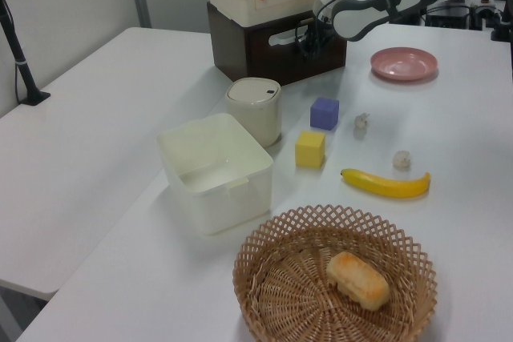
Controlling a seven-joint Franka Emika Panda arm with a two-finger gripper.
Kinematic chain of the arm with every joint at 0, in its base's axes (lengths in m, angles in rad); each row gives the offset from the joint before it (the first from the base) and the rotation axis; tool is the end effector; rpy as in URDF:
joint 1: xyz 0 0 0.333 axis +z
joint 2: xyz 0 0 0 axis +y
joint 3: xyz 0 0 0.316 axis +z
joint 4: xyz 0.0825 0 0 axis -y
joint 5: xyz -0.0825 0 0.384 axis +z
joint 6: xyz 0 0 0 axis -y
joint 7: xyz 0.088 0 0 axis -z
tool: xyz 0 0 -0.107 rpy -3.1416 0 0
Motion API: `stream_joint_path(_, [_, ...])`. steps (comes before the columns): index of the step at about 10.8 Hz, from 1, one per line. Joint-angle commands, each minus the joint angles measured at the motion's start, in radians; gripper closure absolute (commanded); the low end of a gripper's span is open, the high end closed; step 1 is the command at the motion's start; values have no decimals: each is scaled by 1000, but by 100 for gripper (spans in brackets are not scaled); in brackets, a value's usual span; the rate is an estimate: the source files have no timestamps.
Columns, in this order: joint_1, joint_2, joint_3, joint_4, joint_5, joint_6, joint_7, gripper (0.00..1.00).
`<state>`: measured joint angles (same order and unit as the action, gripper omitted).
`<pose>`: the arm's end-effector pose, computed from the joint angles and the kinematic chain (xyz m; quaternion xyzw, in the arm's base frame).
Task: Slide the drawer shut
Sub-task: 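Push the drawer front with the gripper into the wooden unit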
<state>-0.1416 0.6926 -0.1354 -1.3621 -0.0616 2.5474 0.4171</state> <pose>0.7492 -0.1842 0.3685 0.9244 -0.2854 0.2495 0.0436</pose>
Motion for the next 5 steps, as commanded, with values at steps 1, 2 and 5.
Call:
stream_joint_path(1, [7,24,-16,40,-17,37,20,100])
stream_joint_path(2, [7,25,-18,43,-17,46,20,100])
stream_joint_path(5, [2,16,-17,32,-20,44,9,100])
